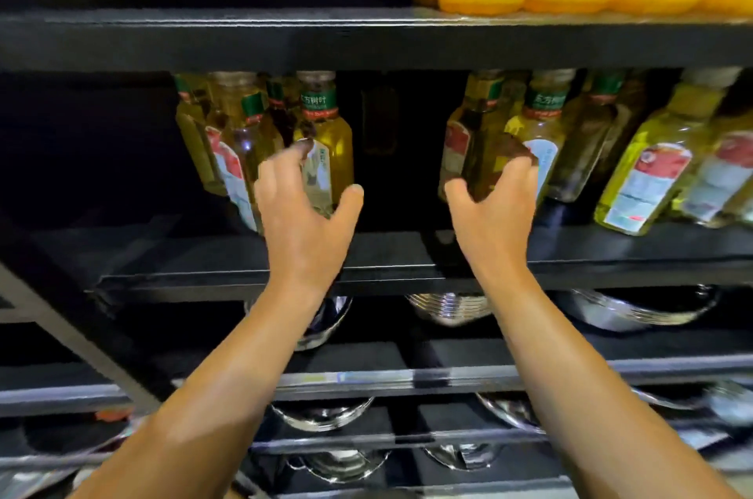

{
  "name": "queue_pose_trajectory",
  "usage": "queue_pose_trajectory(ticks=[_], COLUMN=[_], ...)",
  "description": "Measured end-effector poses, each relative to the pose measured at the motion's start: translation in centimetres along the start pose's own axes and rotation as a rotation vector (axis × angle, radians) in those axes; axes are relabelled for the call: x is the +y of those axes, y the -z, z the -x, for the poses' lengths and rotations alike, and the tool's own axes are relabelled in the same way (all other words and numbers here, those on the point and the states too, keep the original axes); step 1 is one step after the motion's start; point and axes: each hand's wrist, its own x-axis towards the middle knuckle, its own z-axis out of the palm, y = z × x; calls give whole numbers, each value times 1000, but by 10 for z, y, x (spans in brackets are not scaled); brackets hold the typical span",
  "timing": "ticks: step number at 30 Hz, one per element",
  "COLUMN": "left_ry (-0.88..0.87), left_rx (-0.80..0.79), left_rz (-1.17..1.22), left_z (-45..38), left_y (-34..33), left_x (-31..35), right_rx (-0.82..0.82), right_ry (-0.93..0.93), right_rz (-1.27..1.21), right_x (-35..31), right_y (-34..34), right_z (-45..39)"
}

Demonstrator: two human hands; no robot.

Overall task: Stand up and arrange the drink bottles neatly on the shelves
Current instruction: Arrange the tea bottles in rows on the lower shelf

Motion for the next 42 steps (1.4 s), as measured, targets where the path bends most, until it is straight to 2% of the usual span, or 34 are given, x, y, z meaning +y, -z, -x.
queue_pose_trajectory(ticks=[2, 3, 6, 11, 15, 18, 22, 26, 29, 32, 35, 37, 42], left_ry=[-3, 34, 85, 258, 233, 275, 223, 139, 137, 150, 193, 207, 265], left_rx=[-126, -209, -407, -549, -461, -366, -232, -112, -54, 17, 76, 108, 96], left_rz=[20, 30, 99, 200, 137, 85, -74, -157, -174, -196, -241, -268, -285], left_z=[5, 3, -12, -39, -36, -24, 1, 15, 19, 16, 10, 3, -16], left_y=[-28, -45, -103, -163, -164, -139, -90, -46, -27, -13, 0, 6, 3], left_x=[22, 32, 49, 62, 58, 54, 47, 47, 38, 29, 15, 6, -7], right_rx=[128, 134, 15, -210, -267, -265, -439, -477, -591, -571, -653, -637, -630], right_ry=[3, -8, -38, -102, -177, -198, -202, -64, -13, 2, -29, -25, 9], right_rz=[8, 23, 37, -11, 12, 115, 216, 94, 85, -23, 28, 26, 78], right_x=[20, 27, 43, 58, 61, 60, 49, 30, 13, -2, -13, -19, -27], right_y=[20, 28, 42, 50, 53, 42, 19, 2, -14, -31, -43, -53, -64], right_z=[-13, -20, -36, -50, -57, -60, -59, -43, -31, -21, -17, -17, -18])
